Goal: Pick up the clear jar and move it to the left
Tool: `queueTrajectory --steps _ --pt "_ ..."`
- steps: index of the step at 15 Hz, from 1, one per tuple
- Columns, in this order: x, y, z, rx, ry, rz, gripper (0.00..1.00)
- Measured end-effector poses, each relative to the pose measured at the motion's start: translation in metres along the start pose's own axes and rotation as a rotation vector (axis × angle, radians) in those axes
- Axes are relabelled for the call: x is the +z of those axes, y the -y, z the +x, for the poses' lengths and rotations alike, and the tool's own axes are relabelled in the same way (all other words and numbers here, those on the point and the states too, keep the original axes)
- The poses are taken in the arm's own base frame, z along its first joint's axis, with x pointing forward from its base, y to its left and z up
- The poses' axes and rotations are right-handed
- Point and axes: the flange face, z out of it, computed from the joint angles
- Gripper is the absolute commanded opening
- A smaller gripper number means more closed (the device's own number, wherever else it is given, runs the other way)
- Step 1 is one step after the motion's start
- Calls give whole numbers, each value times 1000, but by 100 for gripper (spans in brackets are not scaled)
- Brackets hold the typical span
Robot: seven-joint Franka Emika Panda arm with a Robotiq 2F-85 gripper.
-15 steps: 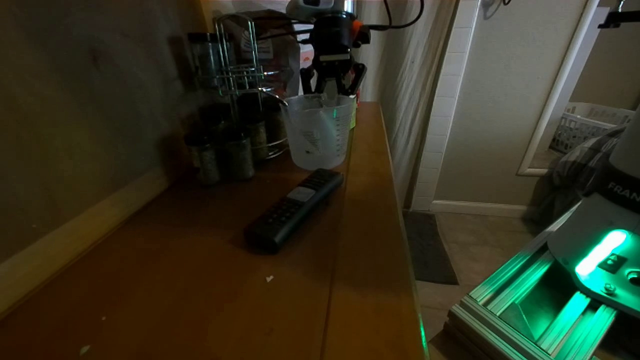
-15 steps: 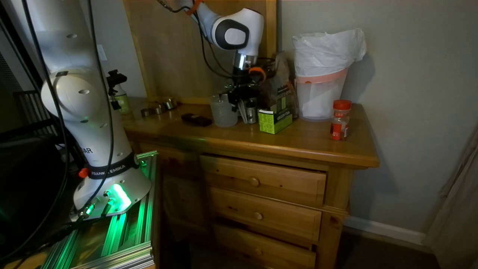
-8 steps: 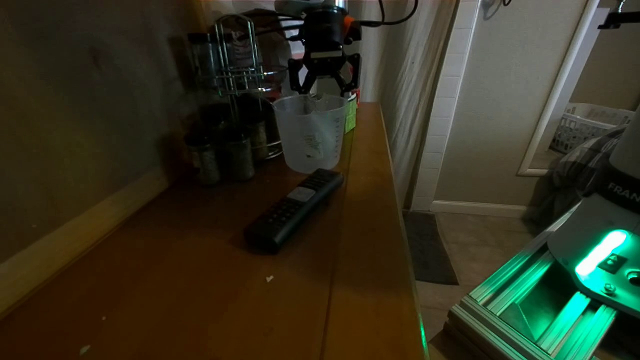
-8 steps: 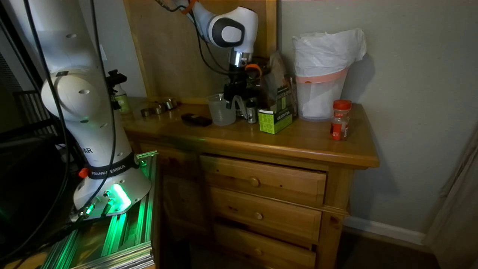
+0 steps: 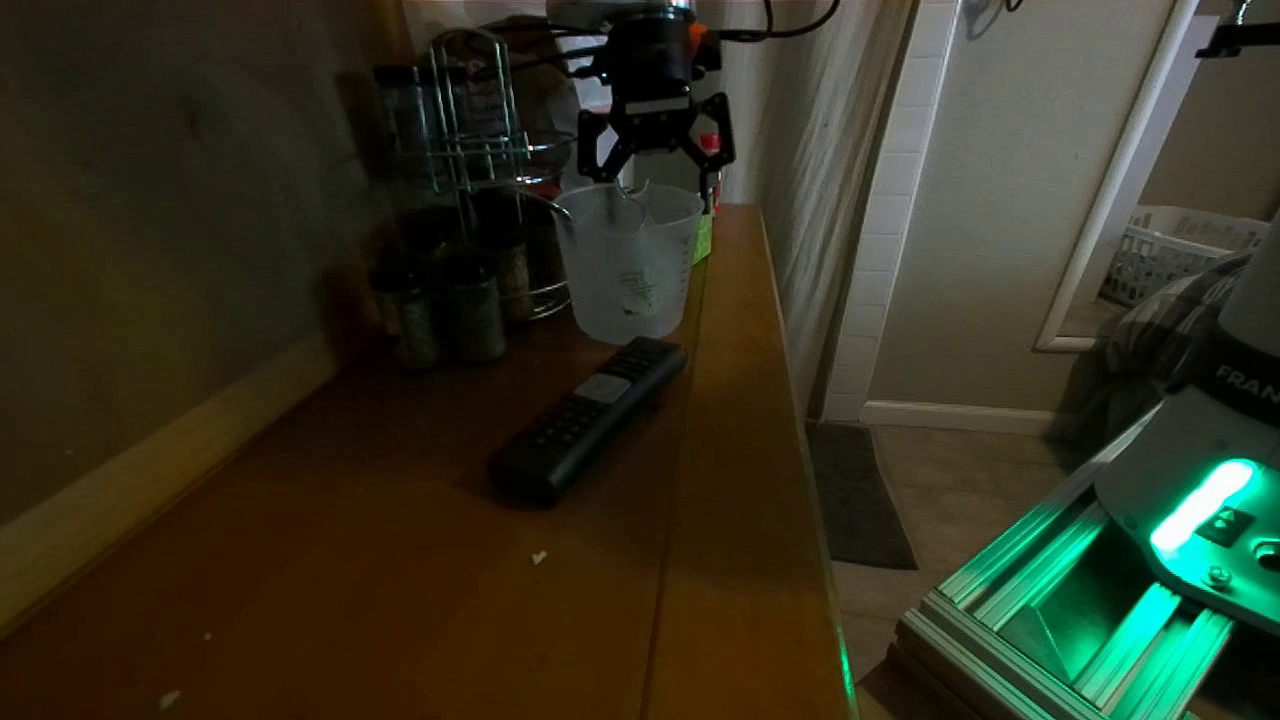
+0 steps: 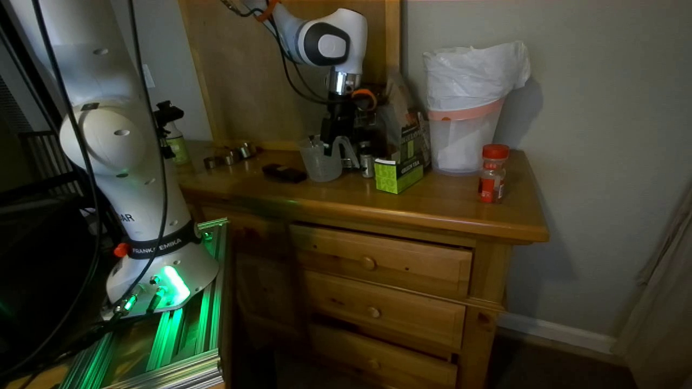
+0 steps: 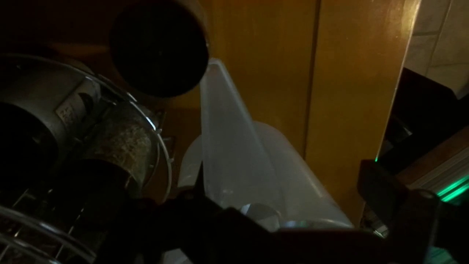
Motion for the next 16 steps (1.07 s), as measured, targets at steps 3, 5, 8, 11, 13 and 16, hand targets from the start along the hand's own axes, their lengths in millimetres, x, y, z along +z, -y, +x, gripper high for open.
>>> queueTrajectory --steps 3,5,8,11,13,16 --pt "4 5 3 68 -27 47 100" --pt "7 9 6 124 -55 80 100" --pt "9 12 7 220 -80 105 100" --pt "4 12 2 308 -62 63 100" --pt "0 11 -2 338 -32 13 100" --pt "3 13 -6 399 -15 6 100"
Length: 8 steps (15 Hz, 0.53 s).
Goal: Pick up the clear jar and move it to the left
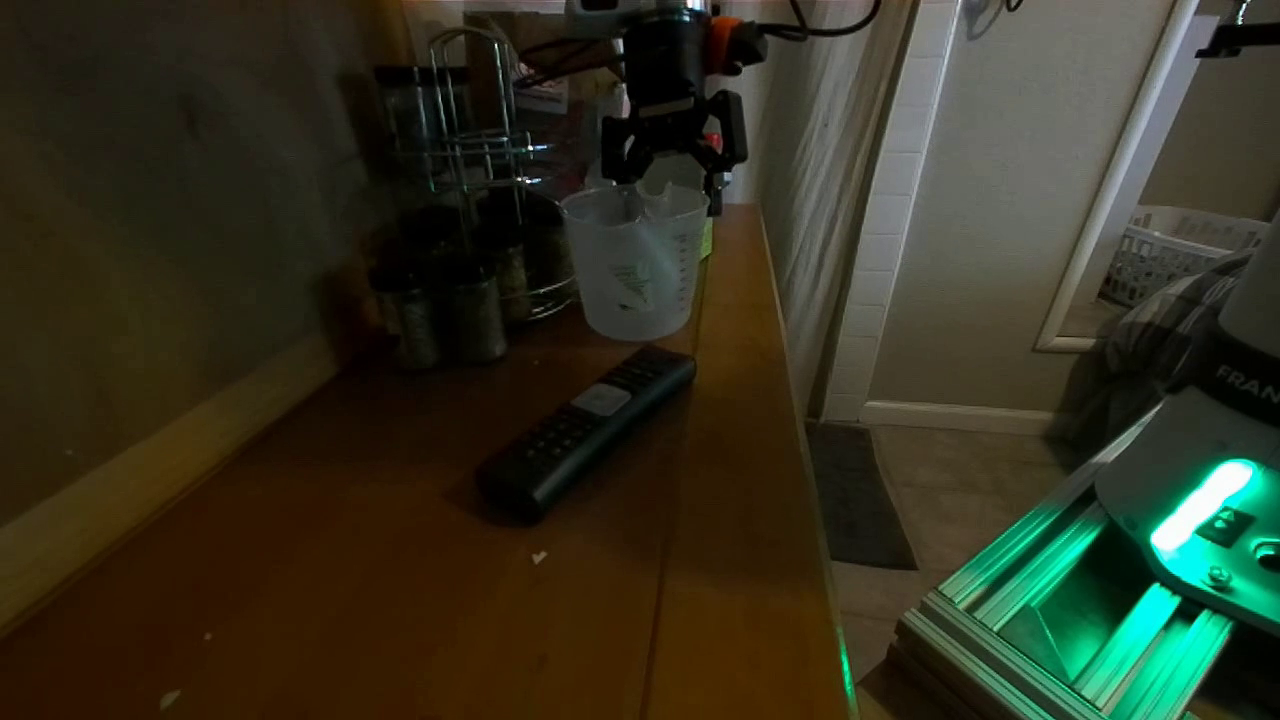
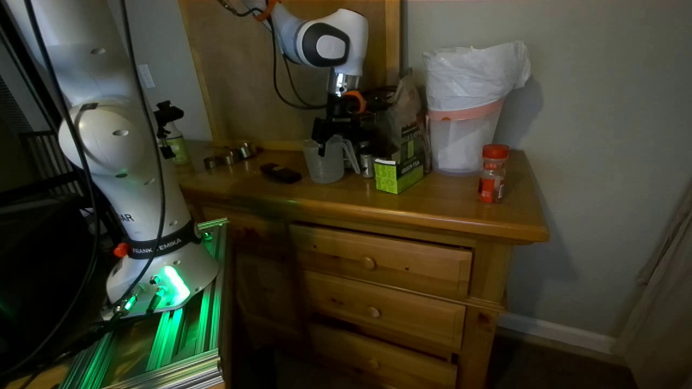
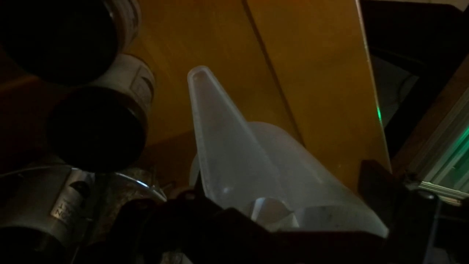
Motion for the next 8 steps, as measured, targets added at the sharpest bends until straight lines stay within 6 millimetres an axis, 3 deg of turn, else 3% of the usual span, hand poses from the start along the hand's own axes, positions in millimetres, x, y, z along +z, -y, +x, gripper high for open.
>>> queueTrajectory --steps 8 --pt "9 10 -3 77 -13 86 100"
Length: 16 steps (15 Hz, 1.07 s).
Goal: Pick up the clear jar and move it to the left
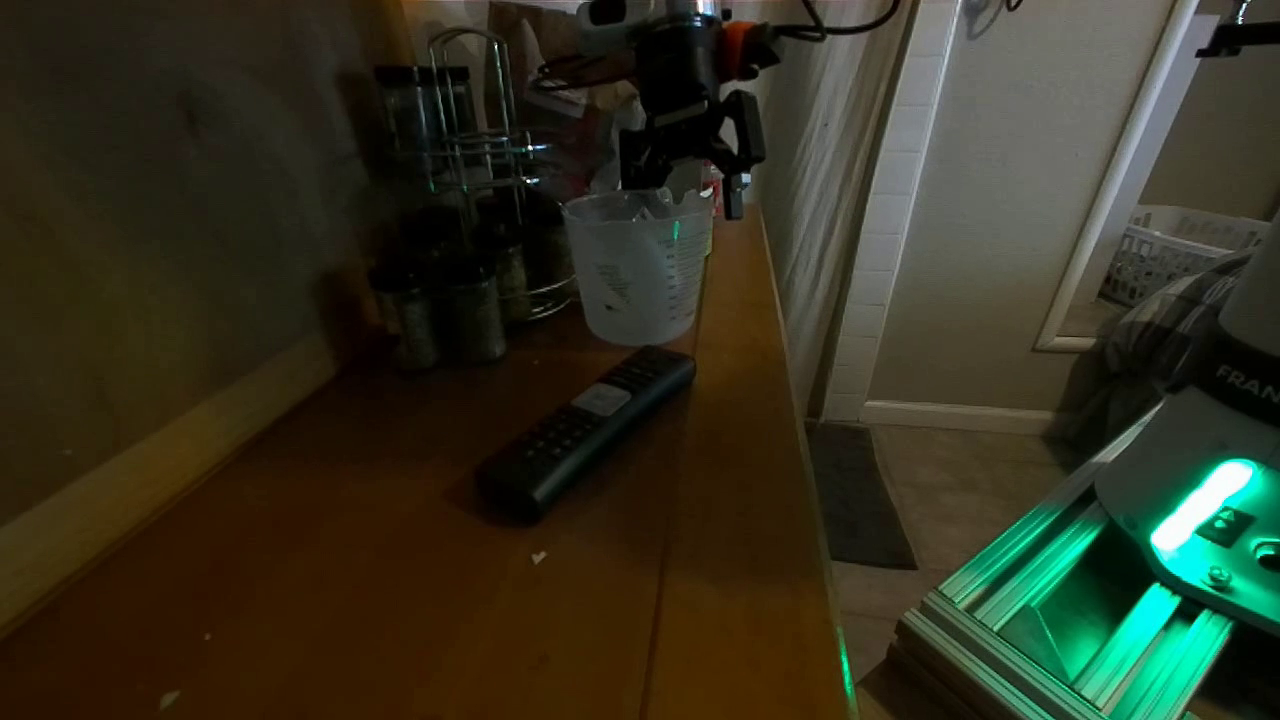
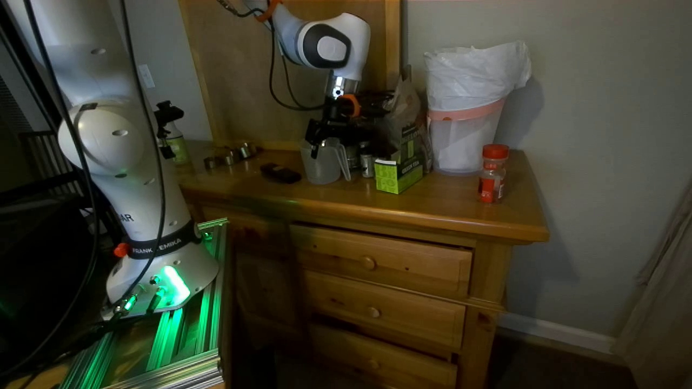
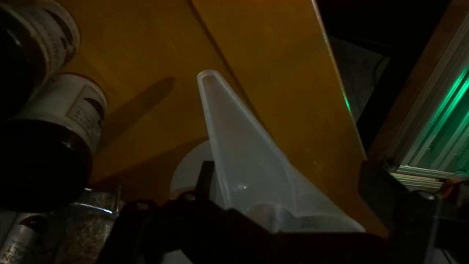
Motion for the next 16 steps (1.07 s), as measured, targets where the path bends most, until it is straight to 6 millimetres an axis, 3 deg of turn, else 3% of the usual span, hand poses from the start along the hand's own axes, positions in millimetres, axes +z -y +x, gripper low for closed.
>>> queueTrajectory --steps 10,16 --pt "-10 -13 8 -131 146 -164 100" --pt "-14 0 20 -162 167 -219 100"
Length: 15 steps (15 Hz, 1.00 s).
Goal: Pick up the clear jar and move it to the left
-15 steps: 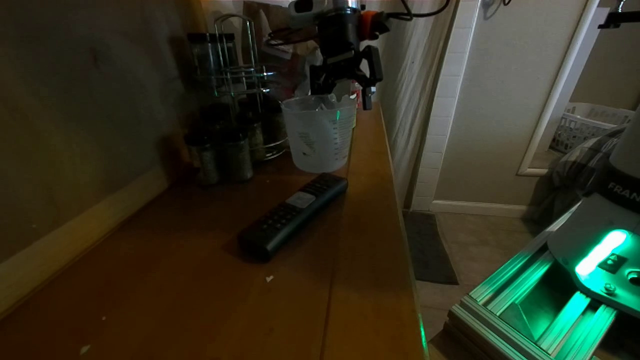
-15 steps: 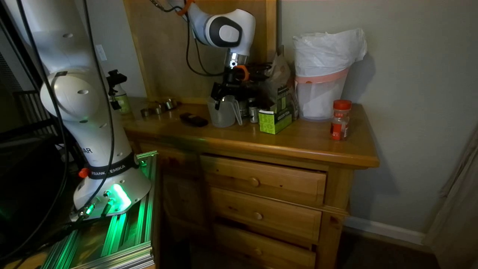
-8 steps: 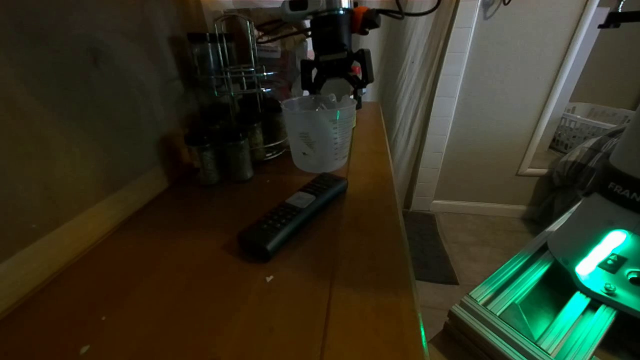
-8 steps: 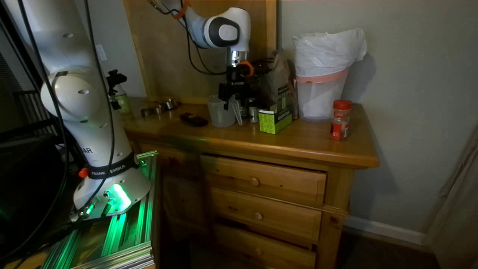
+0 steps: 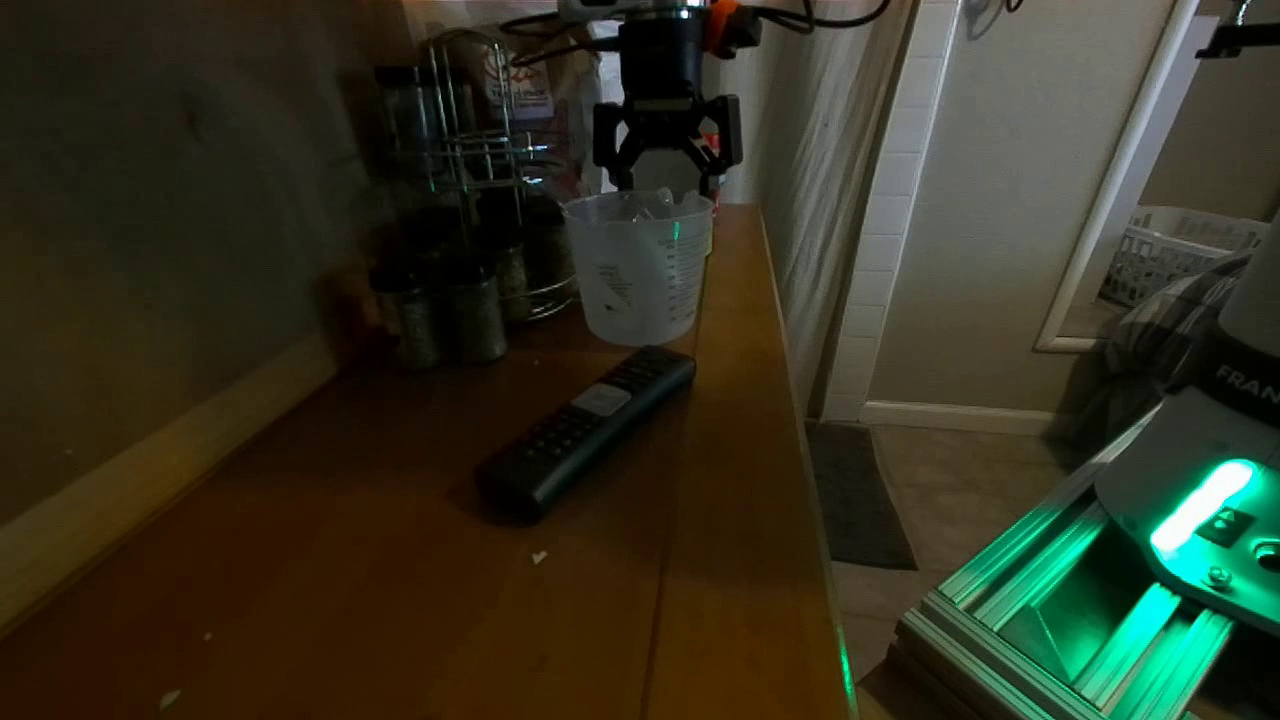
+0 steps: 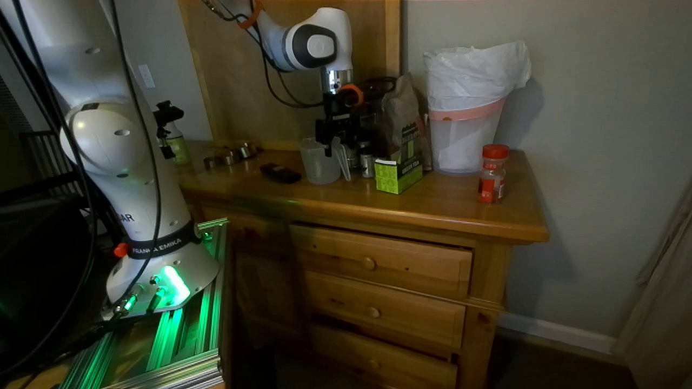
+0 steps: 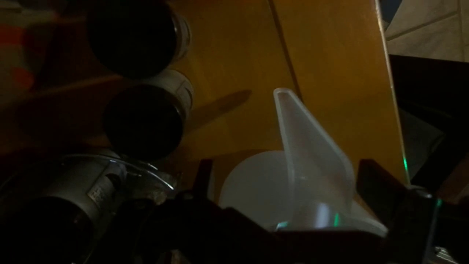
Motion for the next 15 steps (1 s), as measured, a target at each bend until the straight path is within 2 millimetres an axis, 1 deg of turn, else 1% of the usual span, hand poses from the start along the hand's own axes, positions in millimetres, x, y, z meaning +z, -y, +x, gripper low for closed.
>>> queueTrajectory --steps 2,3,4,5,6,8,9,10,11,13,14,15 --pt "-5 8 6 -11 6 -7 98" --pt "-8 11 8 -14 10 -11 92" --pt "-10 16 9 -17 14 -15 90" --pt "-12 19 10 -19 16 -17 84" --pt "-14 22 10 -20 19 -20 84" --pt "-16 27 9 -23 21 -24 79" --pt "-17 29 8 -26 21 -26 80" --pt "-17 31 7 -30 21 -26 76" --pt "-17 32 6 -33 22 -27 76" --pt "-18 33 4 -40 21 -28 71" --pt "-18 33 3 -43 20 -28 66" --pt "-18 33 2 -47 19 -29 59"
